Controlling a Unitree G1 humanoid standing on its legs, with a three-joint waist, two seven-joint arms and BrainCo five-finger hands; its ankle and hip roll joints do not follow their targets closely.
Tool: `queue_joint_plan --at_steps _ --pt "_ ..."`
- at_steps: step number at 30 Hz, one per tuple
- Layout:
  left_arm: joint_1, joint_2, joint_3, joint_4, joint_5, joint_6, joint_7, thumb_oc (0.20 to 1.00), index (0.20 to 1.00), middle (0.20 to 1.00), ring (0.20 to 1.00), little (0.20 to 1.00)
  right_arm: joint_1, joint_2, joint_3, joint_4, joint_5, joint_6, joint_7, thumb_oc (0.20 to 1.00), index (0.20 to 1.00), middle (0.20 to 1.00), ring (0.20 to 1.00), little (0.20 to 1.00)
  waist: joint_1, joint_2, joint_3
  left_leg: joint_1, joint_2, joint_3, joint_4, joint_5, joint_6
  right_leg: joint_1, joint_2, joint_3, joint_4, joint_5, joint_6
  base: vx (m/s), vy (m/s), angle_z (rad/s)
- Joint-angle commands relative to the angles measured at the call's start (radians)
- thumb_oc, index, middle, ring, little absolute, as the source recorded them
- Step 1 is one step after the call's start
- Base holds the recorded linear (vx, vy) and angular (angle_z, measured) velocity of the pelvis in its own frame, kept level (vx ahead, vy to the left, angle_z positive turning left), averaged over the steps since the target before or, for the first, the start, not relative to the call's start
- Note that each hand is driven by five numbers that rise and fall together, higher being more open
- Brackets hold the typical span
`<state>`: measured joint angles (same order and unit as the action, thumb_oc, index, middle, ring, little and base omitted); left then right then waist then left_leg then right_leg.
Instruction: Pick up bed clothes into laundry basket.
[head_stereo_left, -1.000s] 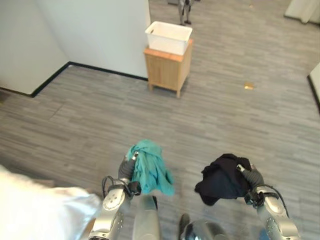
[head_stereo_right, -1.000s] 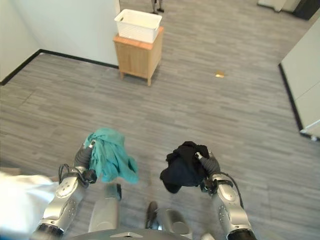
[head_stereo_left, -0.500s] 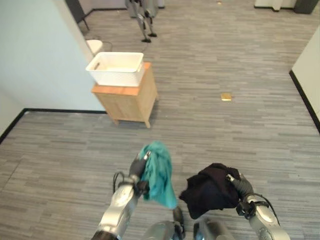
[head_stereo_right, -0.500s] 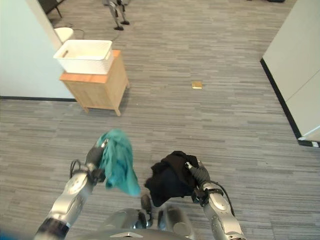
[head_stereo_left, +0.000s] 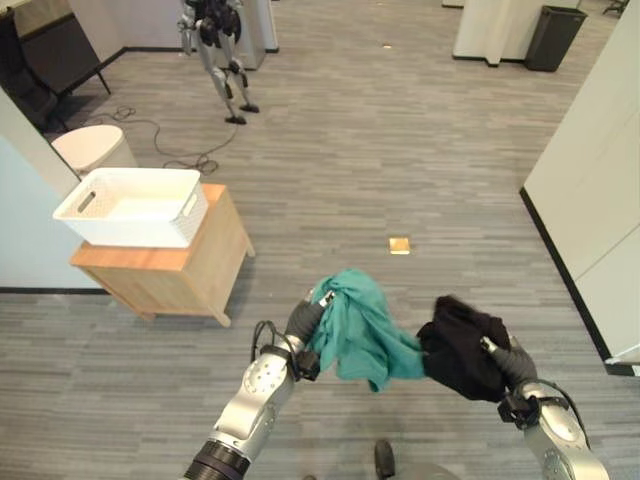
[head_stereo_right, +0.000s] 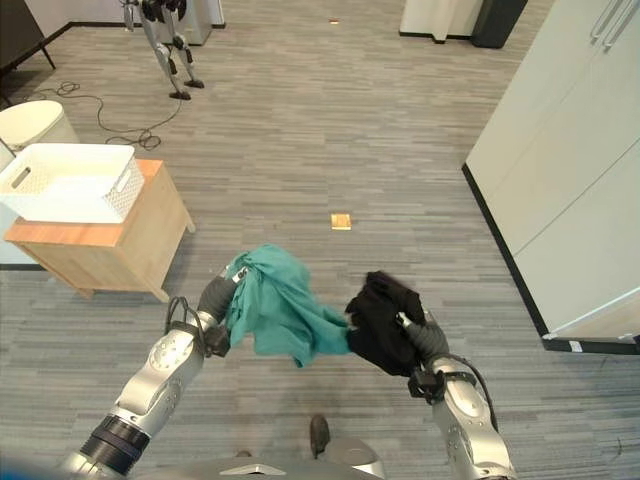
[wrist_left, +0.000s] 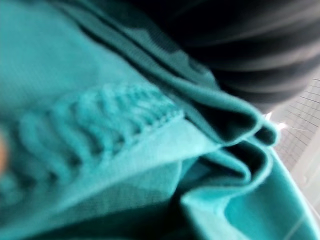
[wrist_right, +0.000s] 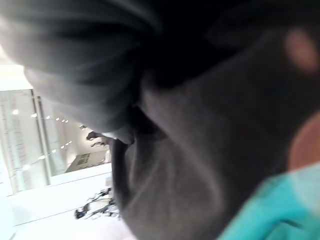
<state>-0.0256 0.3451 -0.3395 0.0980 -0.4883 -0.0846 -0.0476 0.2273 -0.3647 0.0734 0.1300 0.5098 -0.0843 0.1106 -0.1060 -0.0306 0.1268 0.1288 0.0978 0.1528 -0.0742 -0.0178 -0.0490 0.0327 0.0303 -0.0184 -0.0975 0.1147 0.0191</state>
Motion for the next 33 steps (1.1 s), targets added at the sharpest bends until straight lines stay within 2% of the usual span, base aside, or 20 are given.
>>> queue_joint_plan --at_steps 1,4,5,9,14,18,20,21,22,23,24,25,26,27,28,30,33 --pt "0.018 0.02 0.044 -0.031 -0.011 -0.06 -0.006 0.2 0.2 0.2 0.2 0.2 -0.053 0.028 -0.008 -0.042 -0.008 -0.073 -0.016 0.2 0.2 0.2 0.2 0.2 0.024 -0.017 -0.028 -0.041 -0.032 0.007 0.044 0.013 0.03 -0.016 -0.118 -0.015 0.095 -0.108 0.106 -0.09 0.0 0.08" --pt "-0.002 0.021 0.042 -0.029 -0.018 -0.059 0.008 0.2 0.2 0.2 0.2 0.2 -0.098 0.029 0.002 -0.023 -0.002 -0.078 -0.036 0.2 0.2 0.2 0.2 0.2 0.034 -0.02 -0.016 -0.064 -0.033 -0.002 0.067 0.01 0.032 -0.033 -0.12 -0.02 0.114 -0.11 0.104 -0.14 -0.007 0.1" --pt "-0.025 0.023 0.042 -0.01 -0.014 -0.062 0.018 0.2 0.2 0.2 0.2 0.2 -0.127 0.031 0.014 0.003 -0.002 -0.078 -0.049 0.2 0.2 0.2 0.2 0.2 0.055 -0.026 -0.002 -0.08 -0.038 -0.021 0.088 0.009 0.037 -0.036 -0.126 -0.031 0.128 -0.11 0.103 -0.17 -0.015 0.15" --pt "-0.016 0.027 0.063 -0.007 0.009 -0.065 0.018 0.2 0.2 0.2 0.2 0.2 -0.103 0.033 0.002 0.0 -0.016 -0.072 -0.043 0.2 0.2 0.2 0.2 0.2 0.078 -0.031 0.016 -0.089 -0.047 -0.042 0.101 0.003 0.046 -0.028 -0.137 -0.055 0.139 -0.117 0.106 -0.07 0.022 0.3" --pt "0.055 0.037 0.135 -0.027 0.016 -0.07 0.025 0.2 0.2 0.2 0.2 0.2 -0.075 0.032 -0.008 -0.002 -0.023 -0.063 -0.032 0.2 0.2 0.2 0.2 0.2 0.104 -0.039 0.042 -0.098 -0.063 -0.072 0.113 -0.002 0.058 -0.029 -0.148 -0.073 0.172 -0.128 0.109 -0.06 0.026 0.25" --pt "0.132 0.037 0.244 -0.061 -0.012 -0.076 0.058 0.2 0.2 0.2 0.2 0.2 -0.086 0.038 0.006 -0.018 -0.022 -0.057 -0.023 0.2 0.2 0.2 0.2 0.2 0.155 -0.047 0.065 -0.12 -0.074 -0.112 0.126 0.003 0.063 -0.027 -0.16 -0.11 0.186 -0.138 0.105 -0.09 0.0 0.1" --pt "0.138 0.035 0.28 -0.064 -0.009 -0.08 0.078 0.2 0.2 0.2 0.2 0.2 -0.105 0.028 0.017 -0.034 -0.043 -0.057 -0.022 0.2 0.2 0.2 0.2 0.2 0.188 -0.047 0.083 -0.145 -0.085 -0.135 0.145 0.007 0.056 -0.024 -0.18 -0.164 0.191 -0.134 0.105 -0.09 -0.033 0.55" --pt "0.139 0.034 0.281 -0.066 -0.009 -0.079 0.078 0.2 0.2 0.2 0.2 0.2 -0.107 0.028 0.018 -0.032 -0.043 -0.057 -0.022 0.2 0.2 0.2 0.2 0.2 0.182 -0.047 0.083 -0.148 -0.086 -0.14 0.149 0.006 0.056 -0.022 -0.181 -0.169 0.191 -0.135 0.105 -0.09 -0.043 0.98" --pt "0.147 0.027 0.312 -0.061 -0.011 -0.084 0.095 0.2 0.2 0.2 0.2 0.2 -0.12 0.021 0.023 -0.043 -0.051 -0.057 -0.017 0.2 0.2 0.2 0.2 0.2 0.209 -0.043 0.091 -0.157 -0.09 -0.156 0.162 0.005 0.051 -0.015 -0.192 -0.209 0.213 -0.152 0.105 -0.1 -0.007 1.01" --pt "0.148 0.025 0.335 -0.067 -0.02 -0.091 0.106 0.2 0.2 0.2 0.2 0.2 -0.132 0.019 0.027 -0.052 -0.061 -0.062 -0.019 0.2 0.2 0.2 0.2 0.2 0.222 -0.034 0.096 -0.179 -0.096 -0.188 0.179 0.011 0.05 -0.037 -0.206 -0.239 0.286 -0.168 0.1 -0.19 -0.102 0.63" --pt "0.106 0.043 0.346 -0.043 -0.021 -0.107 0.135 0.2 0.2 0.2 0.2 0.2 -0.159 0.016 0.025 -0.065 -0.064 -0.078 -0.032 0.2 0.2 0.2 0.2 0.2 0.222 -0.029 0.126 -0.243 -0.121 -0.281 0.226 0.03 0.042 -0.069 -0.156 -0.142 0.37 -0.212 0.106 -0.15 -0.088 1.5" --pt "0.104 0.043 0.346 -0.042 -0.021 -0.107 0.135 0.2 0.2 0.2 0.2 0.2 -0.161 0.016 0.025 -0.064 -0.064 -0.078 -0.032 0.2 0.2 0.2 0.2 0.2 0.22 -0.028 0.123 -0.249 -0.121 -0.283 0.226 0.033 0.042 -0.073 -0.156 -0.144 0.369 -0.21 0.106 -0.13 -0.126 2.53" --pt "0.09 0.05 0.344 -0.031 -0.016 -0.11 0.139 0.2 0.2 0.2 0.2 0.2 -0.167 0.016 0.024 -0.068 -0.065 -0.082 -0.034 0.2 0.2 0.2 0.2 0.2 0.213 -0.023 0.122 -0.273 -0.133 -0.325 0.232 0.045 0.036 -0.076 -0.121 -0.085 0.38 -0.235 0.1 -0.11 -0.127 2.94" --pt "0.085 0.052 0.352 -0.023 -0.003 -0.12 0.147 0.2 0.2 0.2 0.2 0.2 -0.176 0.007 0.039 -0.067 -0.065 -0.087 -0.033 0.2 0.2 0.2 0.2 0.2 0.235 -0.015 0.116 -0.306 -0.129 -0.365 0.236 0.057 0.017 -0.041 -0.119 -0.06 0.333 -0.256 0.081 -0.18 -0.258 1.93" --pt "0.101 0.042 0.37 -0.025 -0.007 -0.12 0.152 0.2 0.2 0.2 0.2 0.2 -0.169 0.007 0.041 -0.073 -0.043 -0.083 -0.026 0.2 0.2 0.2 0.2 0.2 0.256 -0.027 0.108 -0.321 -0.125 -0.381 0.219 0.082 0.0 0.02 -0.123 -0.076 0.212 -0.245 0.069 -0.18 -0.318 0.83" --pt "0.119 0.035 0.384 -0.021 -0.015 -0.118 0.152 0.2 0.2 0.2 0.2 0.2 -0.17 -0.017 0.051 -0.059 -0.038 -0.077 -0.016 0.2 0.2 0.2 0.2 0.2 0.271 -0.019 0.116 -0.337 -0.112 -0.426 0.195 0.127 -0.029 0.027 -0.095 -0.075 0.173 -0.242 0.054 -0.14 -0.278 0.62" --pt "0.14 0.007 0.387 -0.022 -0.041 -0.109 0.149 0.2 0.2 0.2 0.2 0.2 -0.163 -0.057 0.034 -0.08 -0.031 -0.069 -0.006 0.2 0.2 0.2 0.2 0.2 0.267 -0.008 0.145 -0.366 -0.106 -0.453 0.208 0.153 -0.052 0.039 -0.076 -0.123 0.141 -0.231 0.041 -0.15 -0.192 0.66"
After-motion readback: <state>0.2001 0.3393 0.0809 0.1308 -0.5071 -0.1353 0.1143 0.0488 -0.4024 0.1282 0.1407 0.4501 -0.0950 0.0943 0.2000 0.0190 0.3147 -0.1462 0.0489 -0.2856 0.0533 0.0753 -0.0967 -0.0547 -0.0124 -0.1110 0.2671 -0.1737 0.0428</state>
